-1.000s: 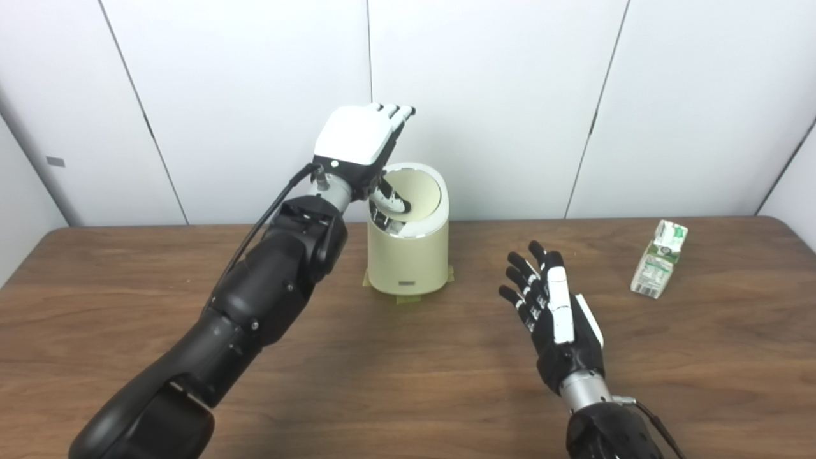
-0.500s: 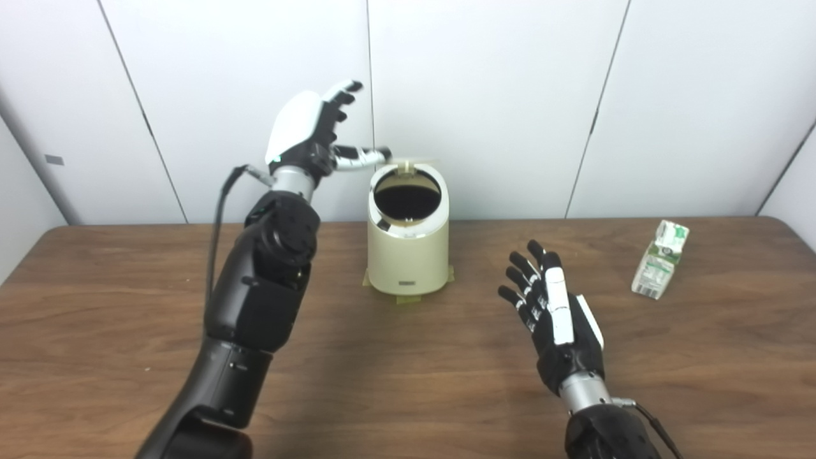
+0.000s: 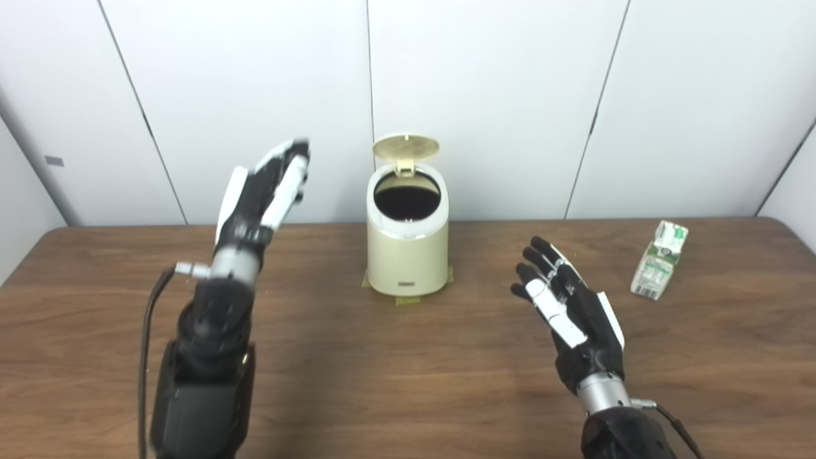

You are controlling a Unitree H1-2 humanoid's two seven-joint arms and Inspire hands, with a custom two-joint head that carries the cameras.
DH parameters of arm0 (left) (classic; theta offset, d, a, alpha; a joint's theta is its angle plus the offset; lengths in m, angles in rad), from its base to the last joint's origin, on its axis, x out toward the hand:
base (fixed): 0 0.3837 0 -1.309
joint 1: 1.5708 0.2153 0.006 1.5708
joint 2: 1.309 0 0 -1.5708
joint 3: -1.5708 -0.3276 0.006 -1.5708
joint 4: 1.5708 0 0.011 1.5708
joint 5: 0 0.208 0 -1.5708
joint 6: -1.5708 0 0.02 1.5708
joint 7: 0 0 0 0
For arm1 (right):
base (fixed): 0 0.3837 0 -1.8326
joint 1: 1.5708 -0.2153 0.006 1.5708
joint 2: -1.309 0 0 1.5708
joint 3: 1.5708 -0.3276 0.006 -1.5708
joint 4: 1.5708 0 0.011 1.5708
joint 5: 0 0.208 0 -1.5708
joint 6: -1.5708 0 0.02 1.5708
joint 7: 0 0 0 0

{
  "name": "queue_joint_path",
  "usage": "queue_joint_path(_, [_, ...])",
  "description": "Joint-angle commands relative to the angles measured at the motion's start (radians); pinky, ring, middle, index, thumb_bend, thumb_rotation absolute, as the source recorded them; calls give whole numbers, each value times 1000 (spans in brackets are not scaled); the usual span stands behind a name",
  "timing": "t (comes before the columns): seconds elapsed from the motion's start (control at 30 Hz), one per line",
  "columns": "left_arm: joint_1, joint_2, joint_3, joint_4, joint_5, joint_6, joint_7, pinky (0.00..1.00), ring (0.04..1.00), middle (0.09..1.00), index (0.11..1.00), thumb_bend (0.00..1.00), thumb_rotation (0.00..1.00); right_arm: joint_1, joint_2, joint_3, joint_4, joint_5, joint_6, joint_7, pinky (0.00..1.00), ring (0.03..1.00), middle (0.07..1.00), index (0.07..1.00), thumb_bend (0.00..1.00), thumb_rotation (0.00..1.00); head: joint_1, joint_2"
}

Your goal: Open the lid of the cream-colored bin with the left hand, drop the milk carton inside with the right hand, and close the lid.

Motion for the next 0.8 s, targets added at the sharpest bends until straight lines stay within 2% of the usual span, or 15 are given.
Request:
queue_joint_path(0.0, [-10,26,-10,-44,-18,-38,-8,813,860,885,904,388,990,-17,-33,-11,-53,-33,-61,-1,699,792,846,832,724,305,-34,10])
queue_joint_path(0.07, [36,29,-10,-45,-33,-57,-3,816,865,889,904,398,998,-10,-67,-21,-52,-80,-78,-11,691,788,845,826,770,317,-54,14])
queue_joint_path(0.17, [90,19,0,-41,-66,-77,16,824,872,894,909,403,1000,-1,-110,-42,-57,-118,-106,-15,675,785,845,820,752,278,-99,20])
queue_joint_path(0.23, [124,10,5,-41,-89,-92,24,840,885,907,923,415,1000,11,-131,-54,-102,-127,-95,-10,685,770,817,803,766,253,-124,22])
queue_joint_path(0.37, [167,9,4,-39,-118,-130,24,839,891,913,937,454,1000,50,-153,-73,-201,-195,-11,-28,680,753,799,781,823,231,-198,23])
queue_joint_path(0.4, [174,7,3,-40,-125,-137,23,844,895,917,942,438,1000,63,-162,-84,-222,-205,1,-29,691,748,790,778,831,237,-227,24])
queue_joint_path(0.43, [179,5,0,-40,-128,-143,24,849,897,917,946,409,1000,77,-171,-101,-236,-197,0,-27,699,747,786,778,838,224,-227,24])
queue_joint_path(0.53, [178,5,-12,-29,-131,-163,24,854,900,921,942,363,1000,113,-215,-155,-242,-196,-18,-20,685,756,800,786,832,190,-288,29])
queue_joint_path(0.67, [167,19,-32,-8,-115,-187,20,850,883,909,927,388,1000,142,-275,-220,-218,-223,-40,-25,635,775,821,796,860,183,-353,35])
queue_joint_path(0.77, [154,36,-52,9,-103,-205,16,850,893,906,917,414,1000,142,-316,-244,-215,-265,-15,-30,618,777,820,788,870,164,-387,31])
